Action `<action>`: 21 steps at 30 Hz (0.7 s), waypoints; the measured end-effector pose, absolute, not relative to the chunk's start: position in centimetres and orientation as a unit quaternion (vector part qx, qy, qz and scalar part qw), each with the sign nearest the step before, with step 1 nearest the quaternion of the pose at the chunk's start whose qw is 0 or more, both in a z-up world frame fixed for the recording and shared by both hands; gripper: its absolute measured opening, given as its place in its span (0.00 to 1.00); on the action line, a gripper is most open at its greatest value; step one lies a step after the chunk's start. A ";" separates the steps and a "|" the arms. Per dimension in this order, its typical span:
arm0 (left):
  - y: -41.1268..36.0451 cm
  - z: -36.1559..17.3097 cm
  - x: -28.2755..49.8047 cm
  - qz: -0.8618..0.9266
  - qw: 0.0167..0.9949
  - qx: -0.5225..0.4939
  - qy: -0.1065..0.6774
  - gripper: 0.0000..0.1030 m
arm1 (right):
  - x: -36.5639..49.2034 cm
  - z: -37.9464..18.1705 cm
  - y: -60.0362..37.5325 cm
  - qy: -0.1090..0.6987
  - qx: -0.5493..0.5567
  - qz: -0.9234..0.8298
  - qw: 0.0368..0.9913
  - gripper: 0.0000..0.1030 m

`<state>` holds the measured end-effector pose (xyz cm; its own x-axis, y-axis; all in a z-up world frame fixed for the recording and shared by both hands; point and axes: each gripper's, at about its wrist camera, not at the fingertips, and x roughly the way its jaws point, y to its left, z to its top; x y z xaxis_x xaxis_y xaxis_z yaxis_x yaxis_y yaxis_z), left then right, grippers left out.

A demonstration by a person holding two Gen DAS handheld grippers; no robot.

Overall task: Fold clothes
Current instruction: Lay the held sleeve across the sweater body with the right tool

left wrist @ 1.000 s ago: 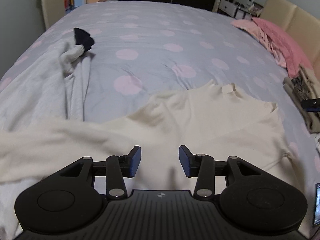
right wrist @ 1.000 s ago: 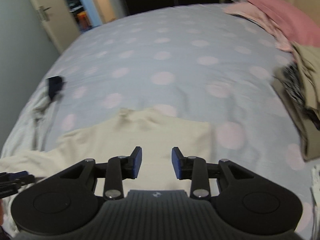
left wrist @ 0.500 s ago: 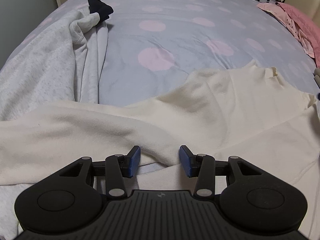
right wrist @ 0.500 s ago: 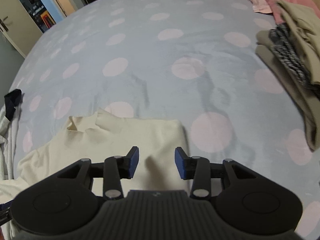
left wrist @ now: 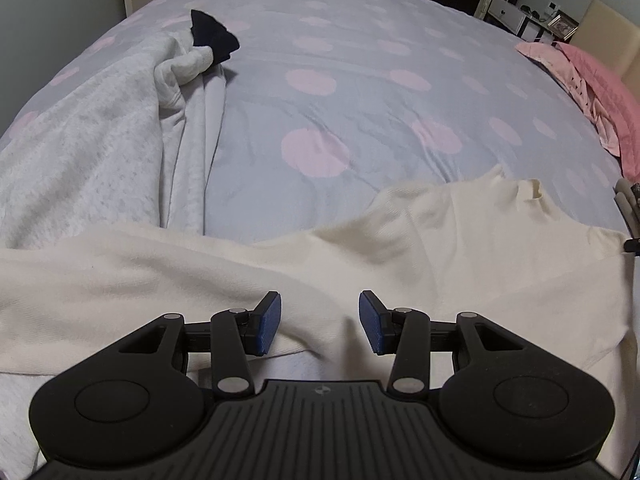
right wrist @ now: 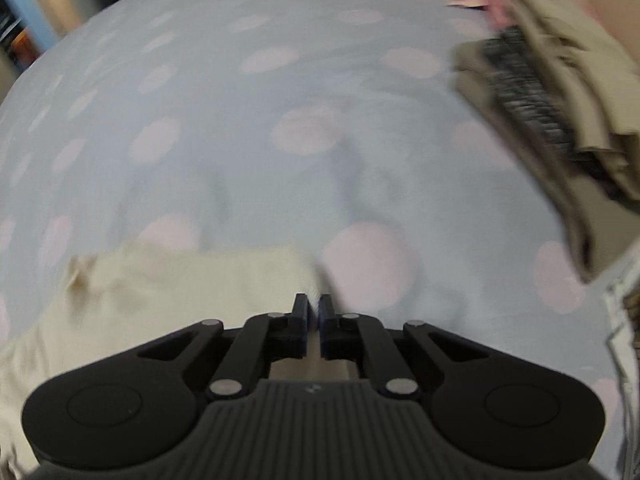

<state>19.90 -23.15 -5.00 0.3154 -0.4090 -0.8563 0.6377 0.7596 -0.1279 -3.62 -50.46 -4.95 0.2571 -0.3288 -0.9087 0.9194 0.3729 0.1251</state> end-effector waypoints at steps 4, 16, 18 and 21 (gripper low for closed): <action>-23.7 -5.0 19.2 -0.338 0.798 0.127 0.483 0.40 | -6.4 -5.9 -53.5 0.398 0.410 -0.446 0.689 0.05; -27.0 -8.0 17.9 -0.342 0.777 0.179 0.496 0.40 | -7.6 -5.4 -53.8 0.396 0.405 -0.401 0.720 0.35; -27.3 -8.4 17.9 -0.341 0.776 0.177 0.500 0.29 | -7.6 -6.3 -53.7 0.407 0.418 -0.389 0.713 0.35; -27.6 -8.6 17.9 -0.342 0.775 0.171 0.504 0.20 | -7.2 -7.5 -53.5 0.420 0.418 -0.381 0.710 0.34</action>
<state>17.88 -27.60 -8.61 0.2593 -0.3577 -0.8971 0.7018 0.7079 -0.0794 -7.16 -53.50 -7.47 0.3572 -0.1902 -0.9145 0.8916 0.3612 0.2731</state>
